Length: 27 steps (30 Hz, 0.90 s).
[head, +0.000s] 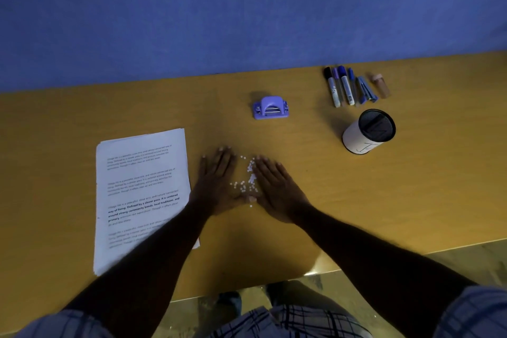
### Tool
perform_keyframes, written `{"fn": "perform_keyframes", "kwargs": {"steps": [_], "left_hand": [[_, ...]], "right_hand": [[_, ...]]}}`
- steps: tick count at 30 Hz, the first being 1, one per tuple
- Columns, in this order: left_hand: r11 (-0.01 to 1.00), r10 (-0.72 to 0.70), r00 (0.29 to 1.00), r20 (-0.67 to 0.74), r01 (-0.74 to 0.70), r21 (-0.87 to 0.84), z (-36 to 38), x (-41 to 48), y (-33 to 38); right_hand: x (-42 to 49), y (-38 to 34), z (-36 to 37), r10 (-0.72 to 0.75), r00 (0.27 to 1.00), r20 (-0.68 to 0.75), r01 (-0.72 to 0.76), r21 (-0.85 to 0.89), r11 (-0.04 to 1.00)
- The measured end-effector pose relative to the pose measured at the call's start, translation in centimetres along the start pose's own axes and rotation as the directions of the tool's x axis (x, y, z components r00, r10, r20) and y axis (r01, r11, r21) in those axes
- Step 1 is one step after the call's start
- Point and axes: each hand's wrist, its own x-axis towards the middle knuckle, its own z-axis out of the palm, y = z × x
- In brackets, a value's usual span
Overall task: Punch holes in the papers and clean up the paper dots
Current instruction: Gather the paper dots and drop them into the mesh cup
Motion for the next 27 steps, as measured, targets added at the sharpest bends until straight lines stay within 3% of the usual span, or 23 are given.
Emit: {"fn": "perform_keyframes", "kwargs": {"steps": [3,8,15,22,27], "left_hand": [[0.999,0.039,0.999,0.018,-0.039,0.026,-0.2,1.3,0.3],[0.996,0.074,0.996,0.043,-0.076,0.038,-0.1,2.7,1.7],[0.964,0.240,0.970,0.038,-0.243,0.108,1.2,0.9,4.6],[1.000,-0.009,0.996,-0.086,0.008,-0.013,0.7,-1.6,2.8],[0.999,-0.037,0.998,-0.055,0.038,0.023,1.8,-3.6,1.7]], "right_hand": [[-0.7,1.2,-0.5,-0.056,0.998,-0.040,0.057,0.042,0.997],[-2.1,3.5,-1.3,0.195,0.978,-0.070,-0.175,0.223,0.959],[-2.8,4.4,-0.7,0.253,0.964,-0.083,-0.228,0.237,0.944],[-2.2,4.0,0.4,0.355,0.933,-0.060,-0.356,0.000,0.935],[-2.1,2.9,0.3,0.223,0.973,-0.059,-0.228,-0.099,0.969]]}}
